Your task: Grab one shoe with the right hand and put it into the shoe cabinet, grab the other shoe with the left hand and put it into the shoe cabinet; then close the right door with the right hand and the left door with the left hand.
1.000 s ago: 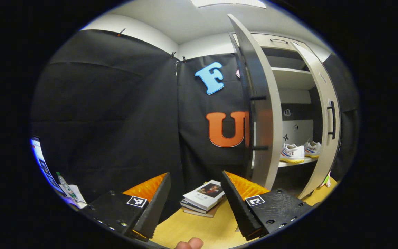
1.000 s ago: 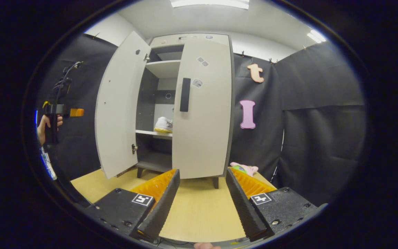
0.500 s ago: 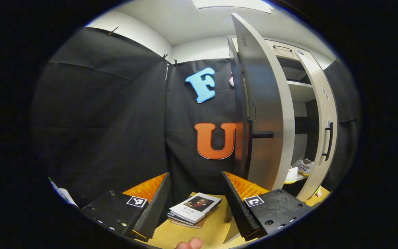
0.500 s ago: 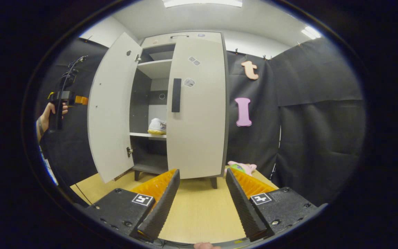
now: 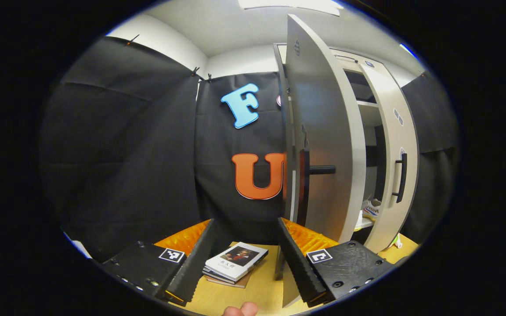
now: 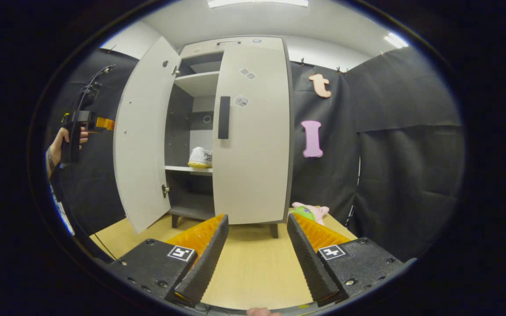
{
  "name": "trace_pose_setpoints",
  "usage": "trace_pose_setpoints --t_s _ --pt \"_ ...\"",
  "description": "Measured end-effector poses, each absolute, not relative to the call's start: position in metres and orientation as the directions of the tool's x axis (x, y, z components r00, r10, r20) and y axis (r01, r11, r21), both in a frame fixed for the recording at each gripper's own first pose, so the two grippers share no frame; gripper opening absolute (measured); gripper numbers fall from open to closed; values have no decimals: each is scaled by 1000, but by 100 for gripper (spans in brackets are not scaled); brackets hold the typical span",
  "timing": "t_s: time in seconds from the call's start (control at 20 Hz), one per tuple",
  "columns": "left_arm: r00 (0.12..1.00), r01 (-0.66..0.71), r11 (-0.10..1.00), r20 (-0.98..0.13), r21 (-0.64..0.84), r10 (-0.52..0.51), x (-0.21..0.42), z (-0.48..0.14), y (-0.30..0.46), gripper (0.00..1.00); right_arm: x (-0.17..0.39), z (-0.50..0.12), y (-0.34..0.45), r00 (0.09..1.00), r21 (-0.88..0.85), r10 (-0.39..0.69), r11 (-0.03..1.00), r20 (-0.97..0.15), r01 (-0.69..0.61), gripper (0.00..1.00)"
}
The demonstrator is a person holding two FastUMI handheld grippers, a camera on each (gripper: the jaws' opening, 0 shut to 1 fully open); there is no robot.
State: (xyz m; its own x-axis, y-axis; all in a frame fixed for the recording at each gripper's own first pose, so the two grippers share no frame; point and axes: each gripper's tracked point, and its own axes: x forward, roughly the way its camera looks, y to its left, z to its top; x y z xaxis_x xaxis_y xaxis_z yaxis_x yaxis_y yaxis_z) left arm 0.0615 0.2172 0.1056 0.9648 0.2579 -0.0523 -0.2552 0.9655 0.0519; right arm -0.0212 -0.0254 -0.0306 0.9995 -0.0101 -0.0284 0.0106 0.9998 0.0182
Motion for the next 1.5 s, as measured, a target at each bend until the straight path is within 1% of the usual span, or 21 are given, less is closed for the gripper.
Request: trace_pose_setpoints --t_s 0.1,0.3,0.55,0.6,0.65,0.7,0.9,1.1,1.3,1.5 --pt "972 -227 973 -52 52 229 64 107 202 85 -22 -30 -29 1000 21 -14 1000 -24 15 88" --pt "989 -133 990 -51 51 135 76 105 155 86 -22 -33 -40 999 25 -27 999 -35 28 88" --pt "999 -19 998 -32 62 21 109 107 88 86 -24 -36 -63 997 33 -71 997 -35 72 88" --pt "999 -14 998 -28 67 16 116 107 80 86 -27 -38 -68 996 37 -83 996 -38 85 88" --pt "1000 -10 997 -28 73 12 120 106 74 75 -28 -41 -73 995 43 -94 994 -43 96 88" --pt "1000 -14 997 -25 77 16 121 105 73 88 -29 -41 -77 993 50 -106 993 -45 109 88" --pt "999 -53 997 -1 48 53 111 104 79 88 -31 -41 -98 988 67 -149 986 -47 152 88" --pt "999 -37 999 -7 -23 37 89 100 74 88 -29 -40 -108 984 63 -171 983 -44 174 88" --pt "1000 -18 1000 -6 -13 18 50 88 59 84 -27 -40 -107 985 67 -166 983 -41 168 88" --pt "999 -16 1000 -34 -2 16 6 52 35 84 -26 -37 -98 989 88 -146 985 -19 147 88"
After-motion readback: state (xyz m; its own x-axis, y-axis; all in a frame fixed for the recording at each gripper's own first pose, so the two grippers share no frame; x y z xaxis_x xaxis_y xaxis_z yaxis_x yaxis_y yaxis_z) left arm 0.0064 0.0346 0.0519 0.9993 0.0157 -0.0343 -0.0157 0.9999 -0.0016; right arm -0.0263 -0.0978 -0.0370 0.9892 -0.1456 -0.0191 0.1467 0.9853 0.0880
